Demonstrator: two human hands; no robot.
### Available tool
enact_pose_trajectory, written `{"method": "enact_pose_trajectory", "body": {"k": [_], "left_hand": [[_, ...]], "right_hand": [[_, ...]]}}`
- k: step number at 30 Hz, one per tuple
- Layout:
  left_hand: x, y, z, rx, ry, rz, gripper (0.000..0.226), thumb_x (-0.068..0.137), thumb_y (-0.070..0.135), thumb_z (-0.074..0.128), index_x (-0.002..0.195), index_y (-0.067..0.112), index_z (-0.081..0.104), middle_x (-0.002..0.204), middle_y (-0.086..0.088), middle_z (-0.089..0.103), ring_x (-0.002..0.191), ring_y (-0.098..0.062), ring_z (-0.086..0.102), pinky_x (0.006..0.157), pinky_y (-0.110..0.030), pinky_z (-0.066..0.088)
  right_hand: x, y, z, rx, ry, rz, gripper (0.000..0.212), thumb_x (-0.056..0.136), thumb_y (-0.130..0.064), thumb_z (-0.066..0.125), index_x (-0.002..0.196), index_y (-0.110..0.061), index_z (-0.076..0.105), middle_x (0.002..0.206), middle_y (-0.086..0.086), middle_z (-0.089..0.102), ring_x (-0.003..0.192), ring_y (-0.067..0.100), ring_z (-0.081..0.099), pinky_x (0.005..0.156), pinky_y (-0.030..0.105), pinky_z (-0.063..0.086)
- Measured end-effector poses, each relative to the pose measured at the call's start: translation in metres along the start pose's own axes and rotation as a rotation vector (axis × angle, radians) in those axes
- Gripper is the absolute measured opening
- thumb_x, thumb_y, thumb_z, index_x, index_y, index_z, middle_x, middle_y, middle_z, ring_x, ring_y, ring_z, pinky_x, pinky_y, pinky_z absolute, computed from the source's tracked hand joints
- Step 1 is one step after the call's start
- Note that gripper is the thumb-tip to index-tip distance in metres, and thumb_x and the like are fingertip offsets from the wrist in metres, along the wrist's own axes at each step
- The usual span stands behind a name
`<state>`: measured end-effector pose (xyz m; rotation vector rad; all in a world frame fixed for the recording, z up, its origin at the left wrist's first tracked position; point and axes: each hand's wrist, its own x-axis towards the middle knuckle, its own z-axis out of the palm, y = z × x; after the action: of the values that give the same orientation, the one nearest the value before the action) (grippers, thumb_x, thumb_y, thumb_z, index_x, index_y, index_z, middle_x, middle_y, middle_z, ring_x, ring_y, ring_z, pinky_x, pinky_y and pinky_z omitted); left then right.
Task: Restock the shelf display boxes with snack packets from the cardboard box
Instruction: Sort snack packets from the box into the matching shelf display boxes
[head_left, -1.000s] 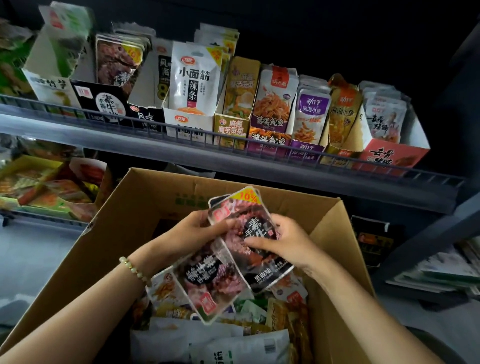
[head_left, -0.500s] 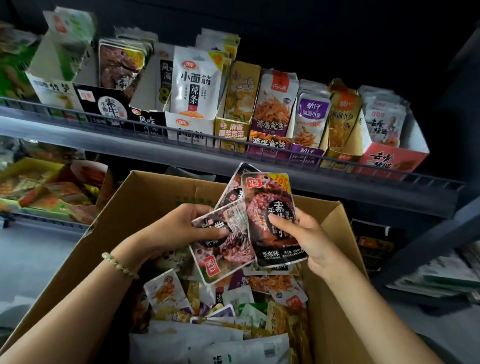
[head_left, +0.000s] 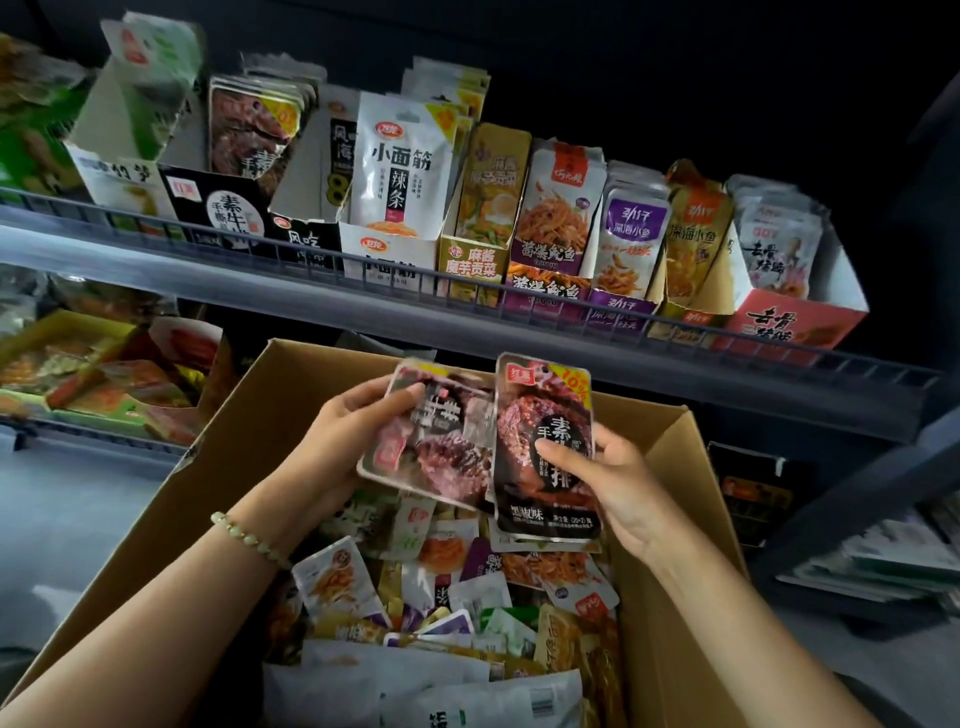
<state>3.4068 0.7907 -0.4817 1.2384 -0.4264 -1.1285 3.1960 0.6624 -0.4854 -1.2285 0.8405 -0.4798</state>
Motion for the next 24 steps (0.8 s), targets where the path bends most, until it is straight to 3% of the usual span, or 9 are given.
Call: {"method": "enact_pose_trajectory", "body": {"k": [4, 9, 12, 14, 16, 19, 22, 24], "left_hand": [[-0.008, -0.008, 0.018, -0.143, -0.151, -0.057, 0.041, 0.084, 0.016, 0.058, 0.123, 0.004, 0.052, 0.117, -0.017, 0.068, 0.108, -0.028, 0.066, 0.091, -0.038, 0.054], [-0.011, -0.016, 0.032, 0.090, -0.001, 0.004, 0.028, 0.092, 0.028, 0.056, 0.113, 0.009, 0.059, 0.096, -0.009, 0.075, 0.088, -0.026, 0.073, 0.082, -0.043, 0.056], [-0.012, -0.008, 0.027, 0.295, -0.030, 0.097, 0.012, 0.093, 0.024, 0.056, 0.102, 0.018, 0.060, 0.083, 0.004, 0.076, 0.075, -0.014, 0.073, 0.062, -0.025, 0.057], [-0.014, -0.008, 0.025, 0.308, -0.078, 0.064, 0.014, 0.092, 0.023, 0.057, 0.104, 0.017, 0.060, 0.085, 0.002, 0.076, 0.077, -0.015, 0.073, 0.060, -0.023, 0.057], [-0.013, -0.010, 0.024, 0.257, -0.055, 0.039, 0.026, 0.087, 0.025, 0.061, 0.109, 0.013, 0.060, 0.093, -0.004, 0.076, 0.082, -0.021, 0.073, 0.066, -0.031, 0.059], [-0.003, -0.015, 0.019, 0.116, 0.026, -0.013, 0.051, 0.075, 0.024, 0.070, 0.121, 0.008, 0.055, 0.101, -0.013, 0.074, 0.088, -0.029, 0.072, 0.077, -0.043, 0.057], [0.002, -0.017, 0.015, 0.122, -0.020, -0.143, 0.033, 0.090, 0.008, 0.059, 0.122, 0.011, 0.051, 0.106, -0.016, 0.071, 0.090, -0.030, 0.070, 0.071, -0.041, 0.056], [0.002, -0.022, 0.018, 0.216, -0.038, -0.215, 0.034, 0.096, 0.007, 0.052, 0.128, 0.013, 0.043, 0.112, -0.016, 0.067, 0.095, -0.030, 0.068, 0.070, -0.039, 0.055]], "right_hand": [[0.003, 0.004, -0.002, 0.109, 0.045, 0.080, 0.051, 0.068, -0.025, 0.076, 0.116, -0.014, 0.061, 0.103, 0.013, 0.073, 0.093, 0.031, 0.071, 0.073, 0.038, 0.056], [-0.001, 0.004, 0.009, -0.058, -0.096, 0.076, 0.053, 0.062, -0.027, 0.078, 0.111, -0.012, 0.063, 0.104, 0.009, 0.073, 0.098, 0.026, 0.069, 0.093, 0.042, 0.052], [0.000, 0.003, 0.009, -0.056, -0.083, 0.012, 0.053, 0.064, -0.024, 0.078, 0.113, -0.015, 0.062, 0.107, 0.008, 0.072, 0.100, 0.025, 0.069, 0.095, 0.043, 0.051], [0.003, 0.002, 0.008, 0.058, -0.096, 0.054, 0.047, 0.069, -0.019, 0.072, 0.114, -0.014, 0.061, 0.108, 0.011, 0.071, 0.097, 0.027, 0.069, 0.088, 0.039, 0.054], [0.005, 0.002, 0.007, 0.171, -0.126, 0.131, 0.048, 0.071, -0.019, 0.068, 0.118, -0.015, 0.059, 0.106, 0.012, 0.071, 0.093, 0.026, 0.069, 0.080, 0.037, 0.056], [0.004, 0.005, 0.006, 0.221, -0.184, 0.192, 0.046, 0.076, -0.021, 0.065, 0.121, -0.016, 0.057, 0.111, 0.014, 0.070, 0.101, 0.031, 0.066, 0.087, 0.043, 0.052], [0.002, 0.010, 0.010, 0.203, -0.208, 0.199, 0.044, 0.075, -0.020, 0.066, 0.119, -0.018, 0.058, 0.113, 0.016, 0.069, 0.107, 0.035, 0.063, 0.096, 0.049, 0.047], [0.002, 0.011, 0.013, 0.195, -0.185, 0.169, 0.045, 0.073, -0.020, 0.068, 0.117, -0.019, 0.059, 0.114, 0.014, 0.069, 0.109, 0.034, 0.063, 0.097, 0.047, 0.048]]}}
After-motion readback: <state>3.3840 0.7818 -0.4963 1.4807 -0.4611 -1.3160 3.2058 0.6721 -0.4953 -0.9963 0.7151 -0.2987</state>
